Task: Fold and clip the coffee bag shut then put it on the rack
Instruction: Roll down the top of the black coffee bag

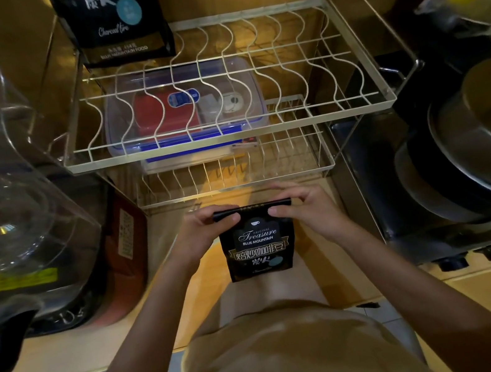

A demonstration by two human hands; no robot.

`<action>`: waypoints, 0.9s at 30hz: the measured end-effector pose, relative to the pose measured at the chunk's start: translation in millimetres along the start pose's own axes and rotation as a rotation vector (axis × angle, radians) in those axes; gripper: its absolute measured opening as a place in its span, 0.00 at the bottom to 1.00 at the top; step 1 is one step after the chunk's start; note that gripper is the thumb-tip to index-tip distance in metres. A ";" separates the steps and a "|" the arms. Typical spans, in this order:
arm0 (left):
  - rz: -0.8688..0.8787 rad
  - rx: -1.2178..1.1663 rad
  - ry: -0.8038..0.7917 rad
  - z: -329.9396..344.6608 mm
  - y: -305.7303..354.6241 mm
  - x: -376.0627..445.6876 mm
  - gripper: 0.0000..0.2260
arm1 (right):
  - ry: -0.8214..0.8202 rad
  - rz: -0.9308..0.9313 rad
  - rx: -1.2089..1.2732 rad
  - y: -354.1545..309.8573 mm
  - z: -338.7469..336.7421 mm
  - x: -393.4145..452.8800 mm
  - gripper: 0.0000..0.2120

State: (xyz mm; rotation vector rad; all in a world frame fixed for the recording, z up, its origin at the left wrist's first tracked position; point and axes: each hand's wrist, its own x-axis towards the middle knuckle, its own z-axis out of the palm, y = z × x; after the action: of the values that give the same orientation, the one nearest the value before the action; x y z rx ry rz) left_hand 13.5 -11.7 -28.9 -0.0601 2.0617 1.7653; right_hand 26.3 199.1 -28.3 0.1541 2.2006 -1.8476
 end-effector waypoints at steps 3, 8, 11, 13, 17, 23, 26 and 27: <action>-0.021 -0.020 -0.011 -5.1 -5.9 0.1 0.05 | -0.012 0.030 0.066 1.5 2.7 -2.4 0.11; 0.042 -0.026 0.036 -1.8 -7.0 6.7 0.07 | 0.031 0.035 0.110 2.4 6.5 1.0 0.06; 0.047 -0.002 0.024 -1.6 -10.7 8.5 0.07 | 0.032 0.031 0.116 2.9 6.8 2.7 0.06; 0.011 -0.055 -0.045 -7.6 -12.1 6.9 0.08 | 0.025 0.033 0.120 3.3 7.0 3.5 0.06; -0.089 -0.235 0.173 -37.4 -39.5 6.5 0.15 | 0.018 0.045 0.123 4.2 5.3 4.1 0.09; -0.109 0.736 0.366 -60.2 -95.1 -3.4 0.14 | 0.012 0.057 0.133 4.9 6.0 8.9 0.07; -0.057 0.788 0.436 -53.9 -108.1 -8.0 0.14 | 0.004 0.046 0.150 4.7 5.9 9.2 0.07; -0.111 0.820 0.447 -53.3 -111.6 -7.6 0.13 | 0.003 0.044 0.153 4.9 5.9 9.2 0.08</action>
State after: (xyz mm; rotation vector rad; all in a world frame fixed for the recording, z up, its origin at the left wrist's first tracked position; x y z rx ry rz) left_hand 38.7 -85.6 -125.1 -0.3370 2.8770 0.7736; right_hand 19.4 193.4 -36.4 0.2328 2.0392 -1.9920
